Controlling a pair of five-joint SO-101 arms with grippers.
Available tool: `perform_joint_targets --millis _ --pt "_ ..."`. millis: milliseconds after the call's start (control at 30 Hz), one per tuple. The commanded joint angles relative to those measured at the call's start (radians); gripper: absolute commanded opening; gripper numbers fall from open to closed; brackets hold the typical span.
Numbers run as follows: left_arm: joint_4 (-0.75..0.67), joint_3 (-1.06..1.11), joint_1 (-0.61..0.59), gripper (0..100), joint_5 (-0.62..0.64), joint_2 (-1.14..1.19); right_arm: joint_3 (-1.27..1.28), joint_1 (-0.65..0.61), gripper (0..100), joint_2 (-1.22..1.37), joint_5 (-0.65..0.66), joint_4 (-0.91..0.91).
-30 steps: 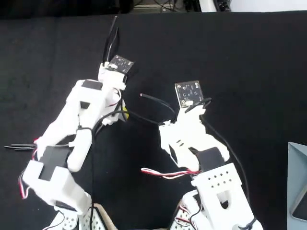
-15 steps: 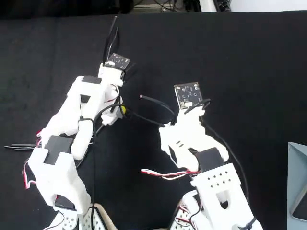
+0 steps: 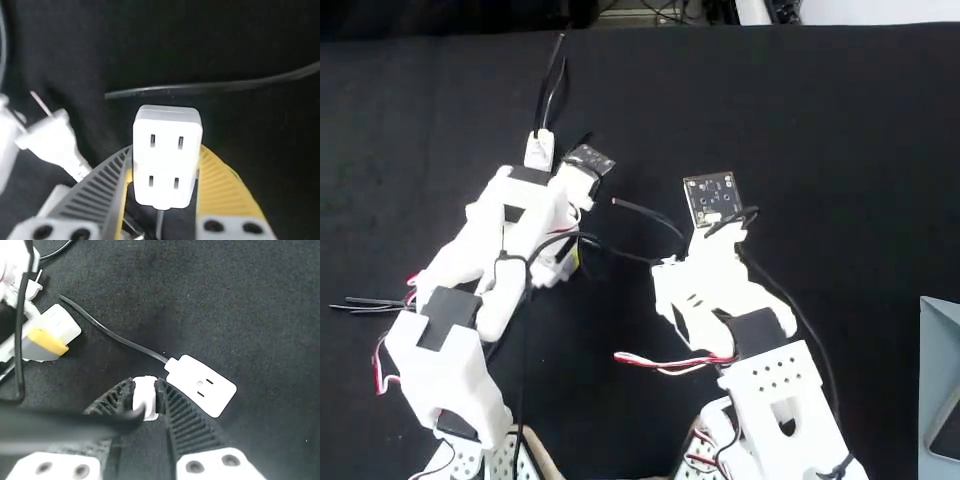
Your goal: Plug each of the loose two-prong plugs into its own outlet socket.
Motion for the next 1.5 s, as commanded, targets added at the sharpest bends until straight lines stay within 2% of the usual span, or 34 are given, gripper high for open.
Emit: perform_joint_targets --millis 0,267,433,500,633,767,1000,1133,1233,1467 --pt "0.031 0.102 0.021 3 0.034 -0.074 -0.010 0.012 1.1 -0.018 -0.011 -0.020" --pt "-0.103 0.450 0.022 3 0.040 -0.423 -0.010 0.012 1.1 -0.018 -0.011 -0.018" --pt "-0.172 0.613 0.021 4 0.040 -0.557 -0.010 0.009 1.1 -0.018 -0.008 -0.015" --pt "-0.180 0.644 0.021 9 0.043 -0.574 -0.012 0.008 1.1 -0.018 -0.006 -0.015" --pt "-0.178 0.671 0.010 24 0.144 -0.606 -0.018 0.008 1.1 -0.018 -0.006 -0.015" --pt "-0.166 0.680 0.013 25 0.158 -0.694 -0.018 0.008 1.1 -0.018 -0.005 -0.015" --pt "-0.014 0.682 0.004 25 0.158 -0.985 -0.019 0.008 1.1 -0.018 -0.003 -0.020" --pt "0.066 0.682 -0.099 25 0.160 -1.155 -0.016 0.008 1.1 -0.015 0.006 -0.064" --pt "0.109 0.682 -0.232 25 0.161 -1.278 -0.016 -0.008 1.1 -0.012 0.084 -0.107" --pt "0.115 0.769 -0.510 25 0.166 -1.522 -0.016 -0.247 1.1 -0.010 0.109 -0.175"
